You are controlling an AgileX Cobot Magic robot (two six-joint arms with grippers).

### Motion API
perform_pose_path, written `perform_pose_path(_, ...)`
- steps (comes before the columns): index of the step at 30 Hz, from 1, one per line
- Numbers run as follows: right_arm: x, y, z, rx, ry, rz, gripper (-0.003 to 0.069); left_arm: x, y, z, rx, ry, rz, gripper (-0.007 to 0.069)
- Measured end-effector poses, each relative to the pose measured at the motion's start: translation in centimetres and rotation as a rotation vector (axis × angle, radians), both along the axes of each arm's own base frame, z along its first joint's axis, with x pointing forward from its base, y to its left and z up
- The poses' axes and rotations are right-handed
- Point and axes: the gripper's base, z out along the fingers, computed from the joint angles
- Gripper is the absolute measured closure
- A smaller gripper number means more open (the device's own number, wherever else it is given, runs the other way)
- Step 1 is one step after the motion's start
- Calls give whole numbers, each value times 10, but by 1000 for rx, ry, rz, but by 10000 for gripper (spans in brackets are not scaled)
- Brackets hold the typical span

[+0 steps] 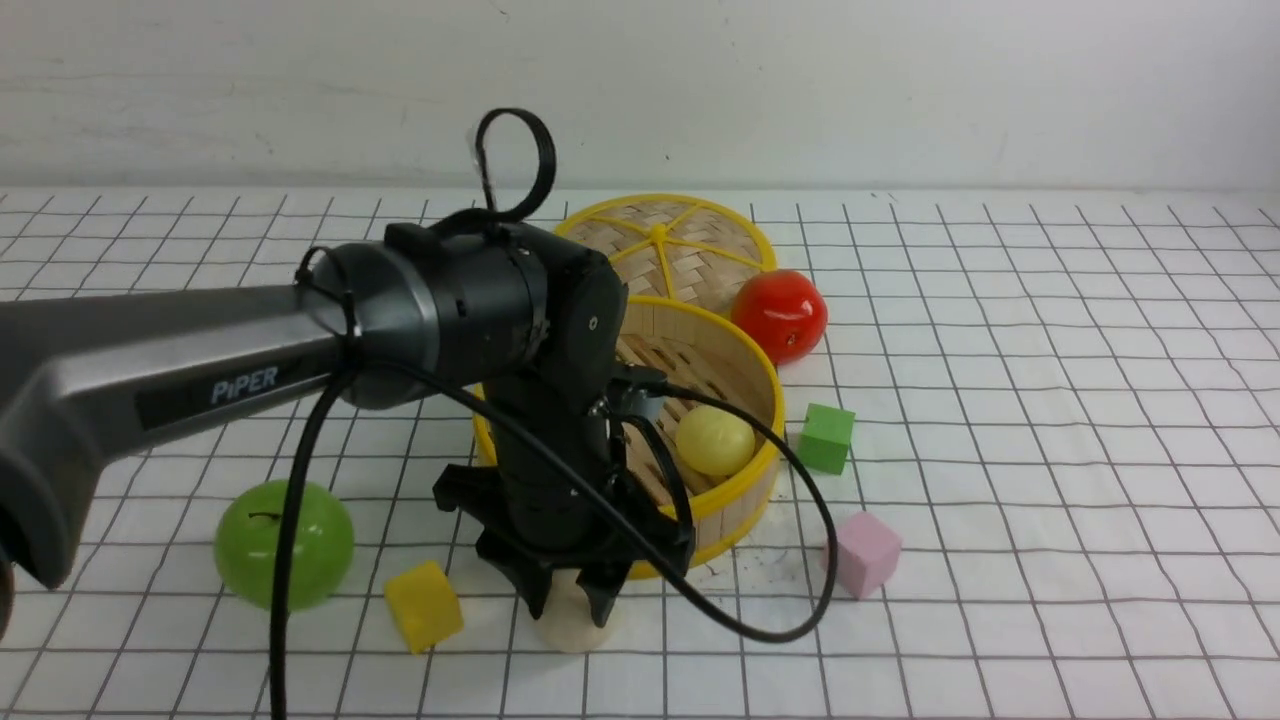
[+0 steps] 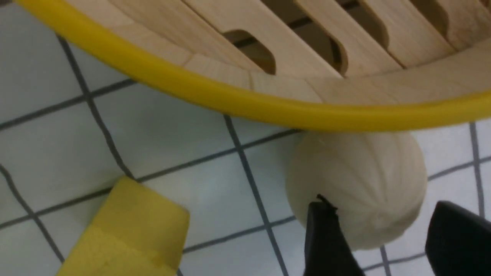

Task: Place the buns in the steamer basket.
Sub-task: Use the left arm to grab a steamed stuffed bun, then use the left arm to put the steamed stuffed bun into the steamer

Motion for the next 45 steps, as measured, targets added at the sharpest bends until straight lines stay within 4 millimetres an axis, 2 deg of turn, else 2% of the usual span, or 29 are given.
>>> perform_pose_path(4, 0, 0, 0, -1, 0, 0, 420, 2, -1, -2, 0, -10, -2, 275)
perform_pose_path(7, 0, 0, 0, 0, 0, 0, 420, 2, -1, -2, 0, -17, -3, 312)
perform_pose_path(11, 0, 0, 0, 0, 0, 0, 420, 3, 0, -2, 13, -24, -11, 455)
perform_pose_path(12, 0, 0, 0, 0, 0, 0, 420, 3, 0, -2, 13, -24, -11, 463)
perform_pose_path(13, 0, 0, 0, 0, 0, 0, 420, 2, 1, -3, 21, -19, -15, 531)
perform_pose_path(15, 0, 0, 0, 0, 0, 0, 420, 2, 2, -3, 30, -14, -26, 601)
perform_pose_path(17, 0, 0, 0, 0, 0, 0, 420, 1, 2, -3, 36, -8, -35, 628)
perform_pose_path(22, 0, 0, 0, 0, 0, 0, 420, -1, 4, 2, 42, 1, -39, 631)
perform_pose_path(27, 0, 0, 0, 0, 0, 0, 420, 1, 3, 44, -2, -66, -41, 631)
perform_pose_path(29, 0, 0, 0, 0, 0, 0, 419, 5, -1, 69, -42, -129, -47, 631)
perform_pose_path(32, 0, 0, 0, 0, 0, 0, 419, 12, -5, 88, -91, -206, -53, 631)
perform_pose_path(35, 0, 0, 0, 0, 0, 0, 419, 17, -8, 93, -122, -258, -55, 631)
perform_pose_path(39, 0, 0, 0, 0, 0, 0, 419, 28, -15, 82, -136, -301, -59, 631)
perform_pose_path(40, 0, 0, 0, 0, 0, 0, 419, 33, -18, 68, -122, -293, -51, 629)
perform_pose_path(44, 0, 0, 0, 0, 0, 0, 419, 43, -22, 36, -79, -249, -8, 622)
perform_pose_path(45, 0, 0, 0, 0, 0, 0, 419, 43, -22, 35, -76, -250, -7, 622)
